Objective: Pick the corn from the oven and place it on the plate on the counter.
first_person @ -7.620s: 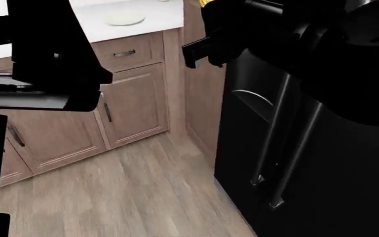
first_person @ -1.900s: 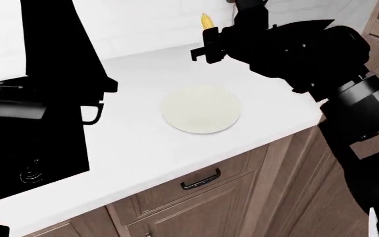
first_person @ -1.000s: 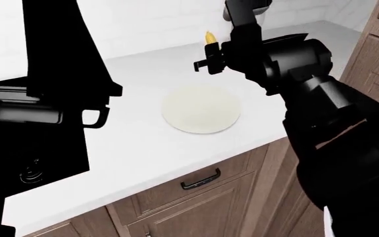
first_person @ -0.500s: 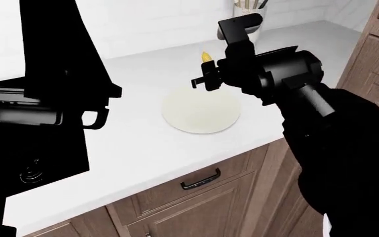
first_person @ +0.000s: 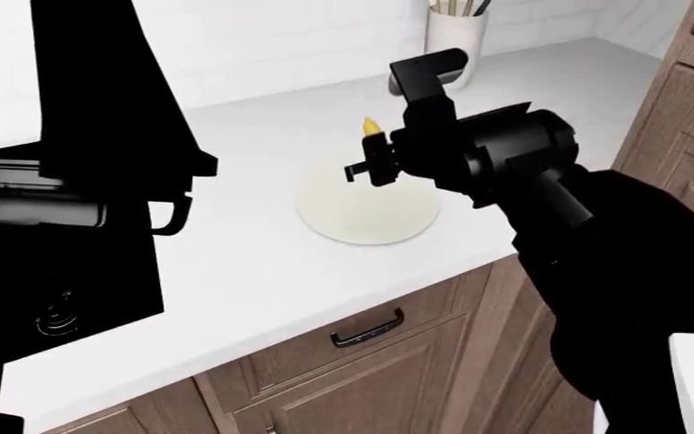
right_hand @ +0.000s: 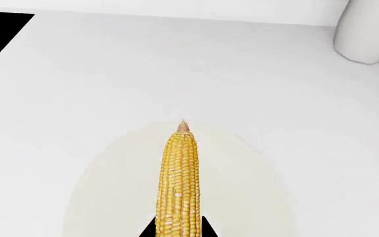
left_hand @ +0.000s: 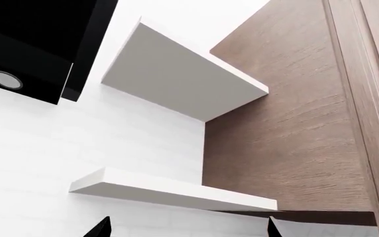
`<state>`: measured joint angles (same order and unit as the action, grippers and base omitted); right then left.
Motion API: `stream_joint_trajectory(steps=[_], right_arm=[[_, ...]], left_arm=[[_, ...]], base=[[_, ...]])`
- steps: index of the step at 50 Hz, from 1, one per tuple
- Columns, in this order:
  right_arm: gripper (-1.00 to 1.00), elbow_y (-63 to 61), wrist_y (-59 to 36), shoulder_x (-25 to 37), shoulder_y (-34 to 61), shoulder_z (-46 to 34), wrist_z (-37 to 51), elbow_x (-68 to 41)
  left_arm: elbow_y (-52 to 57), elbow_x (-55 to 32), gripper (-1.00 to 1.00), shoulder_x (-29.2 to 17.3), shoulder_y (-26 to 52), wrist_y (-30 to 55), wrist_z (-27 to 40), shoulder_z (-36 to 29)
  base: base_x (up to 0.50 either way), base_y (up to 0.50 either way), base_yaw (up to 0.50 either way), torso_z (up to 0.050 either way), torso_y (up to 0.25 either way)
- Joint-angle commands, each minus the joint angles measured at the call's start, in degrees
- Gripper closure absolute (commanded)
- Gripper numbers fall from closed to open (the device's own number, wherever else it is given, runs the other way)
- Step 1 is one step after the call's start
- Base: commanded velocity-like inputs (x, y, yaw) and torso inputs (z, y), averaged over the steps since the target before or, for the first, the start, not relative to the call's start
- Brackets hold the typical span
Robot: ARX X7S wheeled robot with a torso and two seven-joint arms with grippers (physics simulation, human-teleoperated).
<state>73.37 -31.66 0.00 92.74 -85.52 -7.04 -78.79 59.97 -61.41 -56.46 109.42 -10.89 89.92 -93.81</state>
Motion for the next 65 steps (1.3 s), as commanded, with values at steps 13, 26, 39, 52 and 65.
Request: stream_joint_trajectory(steps=[13, 26, 39, 52, 65], right_arm=[[1.00, -0.96, -1.18, 0.01, -0.94, -1.23, -0.24, 0.28], [1.00, -1.71, -0.80, 0.00, -1.12, -1.48, -0.24, -0.64], [1.00, -1.85, -1.02, 0.00, -1.78, -1.97, -0.06, -1.00], [1.00, -1.85, -2.20, 0.00, -2.07, -1.91, -0.10, -1.21], [1.00, -1.68, -3.33, 0.00, -1.75, -1.98, 0.98, -1.77]], left_arm=[[0.00, 0.52, -1.00, -0.36, -0.18, -0.49, 0.00, -0.41], [0.00, 0.56, -1.00, -0.09, -0.05, -0.57, -0.01, -0.64], [0.00, 0.88, -1.00, -0.24, -0.69, -0.48, 0.01, -0.40], [0.00, 1.24, -1.00, -0.53, -1.16, -0.65, 0.01, -0.36], [0.00, 1.24, -1.00, -0.62, -0.20, -1.27, 0.00, -1.21]], base=[[0.00, 0.00, 0.00, 0.000, 0.000], [0.00, 0.00, 0.00, 0.000, 0.001], [0.00, 0.00, 0.00, 0.000, 0.000], [0.00, 0.00, 0.00, 0.001, 0.000], [0.00, 0.00, 0.00, 0.000, 0.001]])
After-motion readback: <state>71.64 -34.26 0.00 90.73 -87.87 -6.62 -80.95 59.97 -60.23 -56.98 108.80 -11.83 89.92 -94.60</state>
